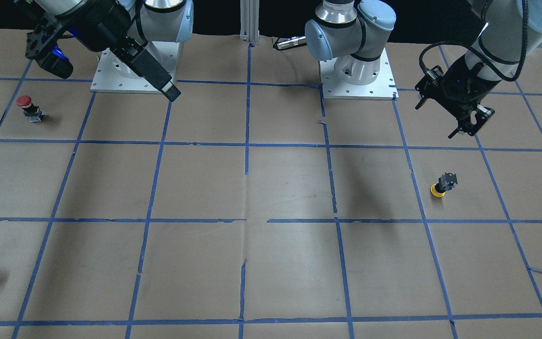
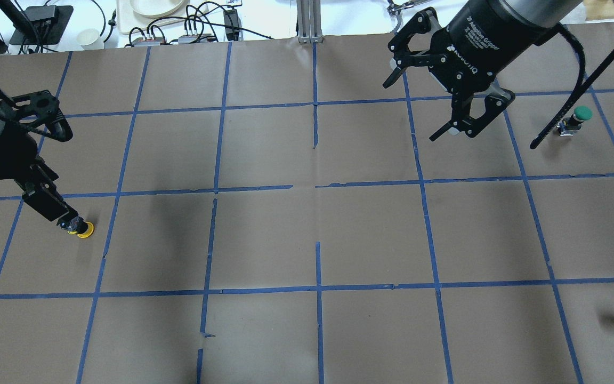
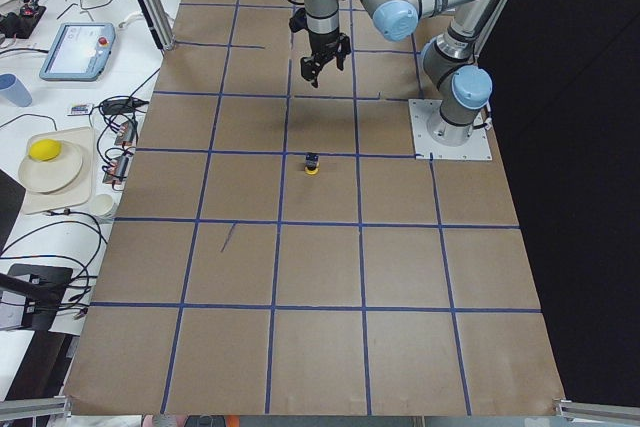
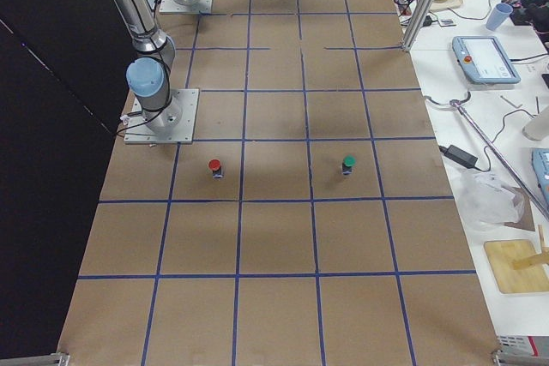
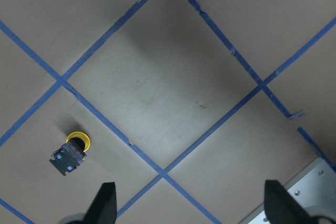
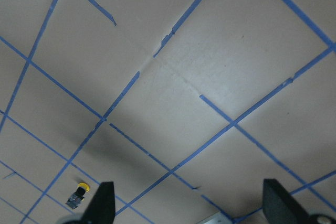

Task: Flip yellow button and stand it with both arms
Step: 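Lower the left gripper onto the sideways yellow button while the right arm moves inward, then close the left gripper on the yellow button's base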

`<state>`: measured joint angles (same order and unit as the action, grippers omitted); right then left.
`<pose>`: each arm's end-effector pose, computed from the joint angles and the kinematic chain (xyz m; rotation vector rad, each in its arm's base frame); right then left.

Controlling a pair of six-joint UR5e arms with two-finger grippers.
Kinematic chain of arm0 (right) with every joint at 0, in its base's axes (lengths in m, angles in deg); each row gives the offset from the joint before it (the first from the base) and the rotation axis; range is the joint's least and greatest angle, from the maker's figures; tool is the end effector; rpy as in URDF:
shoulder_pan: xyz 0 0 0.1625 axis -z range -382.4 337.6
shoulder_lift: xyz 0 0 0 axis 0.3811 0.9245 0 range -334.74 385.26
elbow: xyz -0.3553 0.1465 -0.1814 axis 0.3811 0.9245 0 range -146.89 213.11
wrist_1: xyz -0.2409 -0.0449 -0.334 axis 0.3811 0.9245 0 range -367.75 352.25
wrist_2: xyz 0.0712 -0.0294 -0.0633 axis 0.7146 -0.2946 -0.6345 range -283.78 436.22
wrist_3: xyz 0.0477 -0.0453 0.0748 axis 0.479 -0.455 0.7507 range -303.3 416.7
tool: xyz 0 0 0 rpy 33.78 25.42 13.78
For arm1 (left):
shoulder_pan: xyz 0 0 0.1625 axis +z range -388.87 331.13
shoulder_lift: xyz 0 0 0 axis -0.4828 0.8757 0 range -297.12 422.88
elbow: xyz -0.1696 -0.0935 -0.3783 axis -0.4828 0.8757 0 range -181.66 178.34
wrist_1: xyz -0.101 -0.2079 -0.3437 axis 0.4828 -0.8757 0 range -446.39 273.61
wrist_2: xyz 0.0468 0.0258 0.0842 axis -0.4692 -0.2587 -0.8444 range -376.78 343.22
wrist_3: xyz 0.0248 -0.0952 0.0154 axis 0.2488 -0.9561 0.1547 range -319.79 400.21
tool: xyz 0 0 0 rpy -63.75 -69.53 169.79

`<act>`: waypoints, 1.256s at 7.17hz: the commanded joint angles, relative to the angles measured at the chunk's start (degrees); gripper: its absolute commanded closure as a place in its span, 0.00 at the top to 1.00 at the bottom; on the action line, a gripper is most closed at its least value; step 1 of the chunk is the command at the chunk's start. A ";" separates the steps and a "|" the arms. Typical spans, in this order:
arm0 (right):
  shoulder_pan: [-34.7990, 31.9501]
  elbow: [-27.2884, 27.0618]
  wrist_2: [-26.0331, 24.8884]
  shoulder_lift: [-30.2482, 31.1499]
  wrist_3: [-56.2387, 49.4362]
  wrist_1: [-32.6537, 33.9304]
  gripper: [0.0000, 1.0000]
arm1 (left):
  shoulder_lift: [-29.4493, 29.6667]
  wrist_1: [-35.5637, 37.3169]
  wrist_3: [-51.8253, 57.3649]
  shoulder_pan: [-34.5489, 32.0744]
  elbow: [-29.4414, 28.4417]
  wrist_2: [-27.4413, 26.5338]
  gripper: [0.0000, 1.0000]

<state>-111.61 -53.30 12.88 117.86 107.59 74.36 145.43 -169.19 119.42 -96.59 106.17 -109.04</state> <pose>0.1715 -0.4701 0.5373 1.1923 2.4401 0.3088 0.0413 -0.4419 0.4083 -1.4894 -2.7436 -0.1026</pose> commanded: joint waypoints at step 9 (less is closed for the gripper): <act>1.05 -4.12 8.41 0.13 8.61 -0.47 1.00 | 17.91 28.75 49.46 7.34 8.62 -4.47 0.95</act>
<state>-110.58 -57.39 21.31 117.97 116.00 74.04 162.70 -140.99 168.32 -89.29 114.83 -109.85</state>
